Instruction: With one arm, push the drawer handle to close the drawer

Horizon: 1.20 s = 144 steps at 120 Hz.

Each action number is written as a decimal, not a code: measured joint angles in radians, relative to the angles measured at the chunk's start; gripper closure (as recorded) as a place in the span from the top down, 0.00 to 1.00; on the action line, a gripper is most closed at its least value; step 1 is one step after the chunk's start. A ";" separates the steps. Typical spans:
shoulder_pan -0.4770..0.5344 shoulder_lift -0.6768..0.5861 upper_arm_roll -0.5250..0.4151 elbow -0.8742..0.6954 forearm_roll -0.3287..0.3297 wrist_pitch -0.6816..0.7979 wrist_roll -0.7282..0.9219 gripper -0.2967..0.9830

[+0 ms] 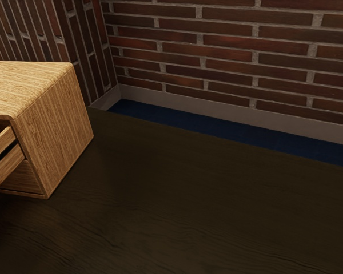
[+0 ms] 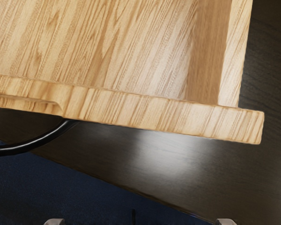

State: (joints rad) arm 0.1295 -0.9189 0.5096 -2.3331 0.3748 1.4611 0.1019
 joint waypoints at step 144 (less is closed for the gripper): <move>-0.002 0.008 0.199 -0.126 0.242 0.322 0.176 0.15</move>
State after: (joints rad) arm 0.1274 -0.9107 0.7090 -2.4588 0.6170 1.7831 0.2780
